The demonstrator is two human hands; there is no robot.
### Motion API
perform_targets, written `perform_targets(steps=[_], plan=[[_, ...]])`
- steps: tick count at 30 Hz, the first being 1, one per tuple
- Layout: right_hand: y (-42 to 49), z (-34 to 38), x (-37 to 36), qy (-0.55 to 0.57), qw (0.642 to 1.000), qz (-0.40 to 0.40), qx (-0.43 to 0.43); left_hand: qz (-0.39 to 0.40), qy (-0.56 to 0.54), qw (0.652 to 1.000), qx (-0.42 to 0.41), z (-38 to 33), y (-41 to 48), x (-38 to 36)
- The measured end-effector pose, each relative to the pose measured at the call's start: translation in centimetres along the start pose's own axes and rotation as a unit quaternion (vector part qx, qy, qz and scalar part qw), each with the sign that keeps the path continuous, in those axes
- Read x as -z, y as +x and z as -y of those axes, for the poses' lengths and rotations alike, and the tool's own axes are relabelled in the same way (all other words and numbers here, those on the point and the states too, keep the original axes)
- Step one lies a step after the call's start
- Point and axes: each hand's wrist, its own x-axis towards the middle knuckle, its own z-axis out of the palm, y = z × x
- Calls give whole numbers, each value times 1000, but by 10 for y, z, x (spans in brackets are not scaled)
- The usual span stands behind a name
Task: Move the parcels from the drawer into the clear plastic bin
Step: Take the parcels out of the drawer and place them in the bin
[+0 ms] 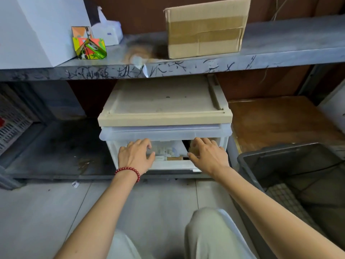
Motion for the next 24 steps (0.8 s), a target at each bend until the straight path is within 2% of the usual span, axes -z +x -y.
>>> perform_targets(steps=[8,14,24], plan=[[51,-4,1,-11,1000,0,0,-18,-2,1000,0,9,46,-10],[47,-12,-4,18,999,-29,21,-50,-15,998,-23,11,43,-20],[15,-25,-40,15,1000,18,16,1,-39,999,9,3,3,-56]])
